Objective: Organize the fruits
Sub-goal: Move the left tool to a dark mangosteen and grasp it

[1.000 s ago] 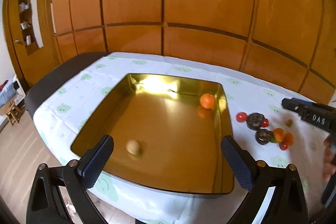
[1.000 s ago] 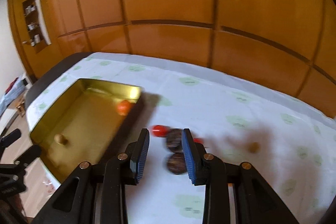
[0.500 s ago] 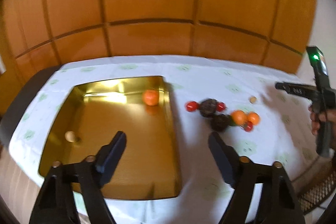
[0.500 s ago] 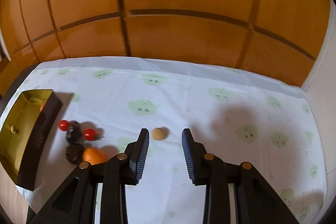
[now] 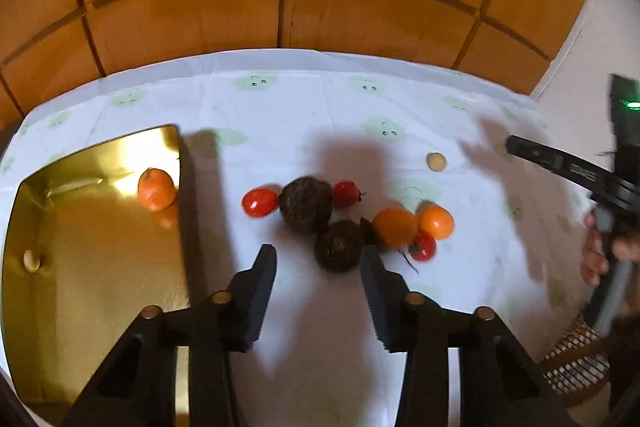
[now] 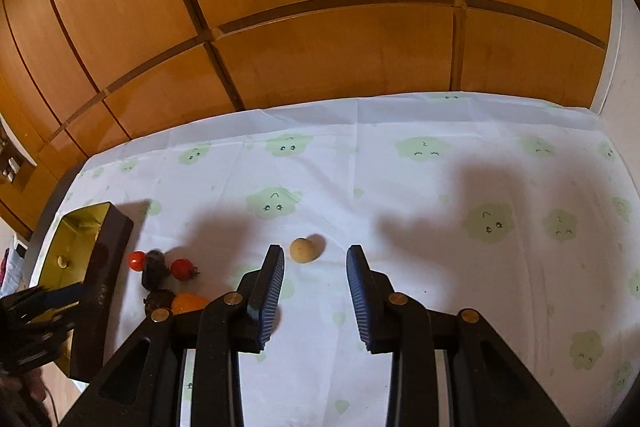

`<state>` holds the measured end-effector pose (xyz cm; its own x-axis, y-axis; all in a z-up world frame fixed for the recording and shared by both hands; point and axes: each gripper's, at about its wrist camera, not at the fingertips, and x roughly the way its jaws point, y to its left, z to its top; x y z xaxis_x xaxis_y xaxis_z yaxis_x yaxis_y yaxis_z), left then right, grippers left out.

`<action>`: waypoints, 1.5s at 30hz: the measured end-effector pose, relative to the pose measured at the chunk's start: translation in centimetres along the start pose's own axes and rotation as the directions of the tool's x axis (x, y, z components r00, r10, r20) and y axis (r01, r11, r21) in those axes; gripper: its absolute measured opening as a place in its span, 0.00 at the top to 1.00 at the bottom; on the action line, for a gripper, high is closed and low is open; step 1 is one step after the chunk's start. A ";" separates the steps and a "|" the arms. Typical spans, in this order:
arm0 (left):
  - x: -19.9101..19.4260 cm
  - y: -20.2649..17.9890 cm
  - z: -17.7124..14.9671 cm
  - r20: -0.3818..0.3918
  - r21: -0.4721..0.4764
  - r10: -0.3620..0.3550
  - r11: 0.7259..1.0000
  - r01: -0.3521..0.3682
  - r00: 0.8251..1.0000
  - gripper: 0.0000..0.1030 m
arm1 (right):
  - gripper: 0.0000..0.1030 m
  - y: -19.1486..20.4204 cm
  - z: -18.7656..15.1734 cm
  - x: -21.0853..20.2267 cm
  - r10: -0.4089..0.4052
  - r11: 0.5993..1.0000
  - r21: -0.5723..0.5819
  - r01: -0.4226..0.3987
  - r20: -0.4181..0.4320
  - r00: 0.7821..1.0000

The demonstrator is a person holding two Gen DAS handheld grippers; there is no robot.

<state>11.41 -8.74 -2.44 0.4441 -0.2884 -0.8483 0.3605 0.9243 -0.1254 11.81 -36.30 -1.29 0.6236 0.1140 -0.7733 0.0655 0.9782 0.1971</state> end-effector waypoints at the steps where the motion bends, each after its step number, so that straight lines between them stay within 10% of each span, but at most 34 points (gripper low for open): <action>1: 0.4 0.0 0.1 -0.007 -0.002 0.003 1.000 -0.003 1.000 0.59 | 0.68 0.1 0.0 -0.1 0.007 1.000 0.000 -0.007 0.001 1.000; 15: 7.3 -1.1 2.8 -0.109 0.053 0.122 0.992 -0.117 0.987 0.55 | 0.68 0.6 0.3 -0.6 0.061 0.998 0.002 -0.061 0.004 0.998; 18: 7.6 -1.3 2.7 -0.075 0.078 0.156 0.986 -0.150 0.985 0.71 | 0.68 0.8 0.3 -0.6 0.057 0.998 -0.008 -0.057 0.005 0.998; 27: 3.9 0.6 2.1 0.066 0.008 0.006 1.000 -0.006 0.998 0.81 | 0.68 0.2 0.3 -0.6 0.017 1.000 -0.004 -0.017 0.016 1.000; 29: 2.0 0.6 1.6 0.115 0.012 -0.017 1.000 0.015 0.993 0.99 | 0.68 0.1 0.3 -0.5 0.008 1.000 0.000 -0.008 0.013 1.000; 36: -0.7 0.3 -1.2 0.130 0.026 -0.050 0.999 0.047 0.990 1.00 | 0.68 0.3 0.0 -0.2 -0.017 1.000 -0.012 0.017 -0.002 1.000; 45: 0.4 1.4 -4.1 0.012 -0.017 0.014 1.000 -0.014 1.000 0.59 | 0.68 0.7 -0.3 -0.2 -0.009 0.999 -0.032 0.008 -0.012 1.000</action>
<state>8.71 -6.52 -5.08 0.4588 -0.2783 -0.8438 0.3400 0.9324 -0.1226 11.48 -35.56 -1.13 0.6140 0.1074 -0.7820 0.0455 0.9842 0.1709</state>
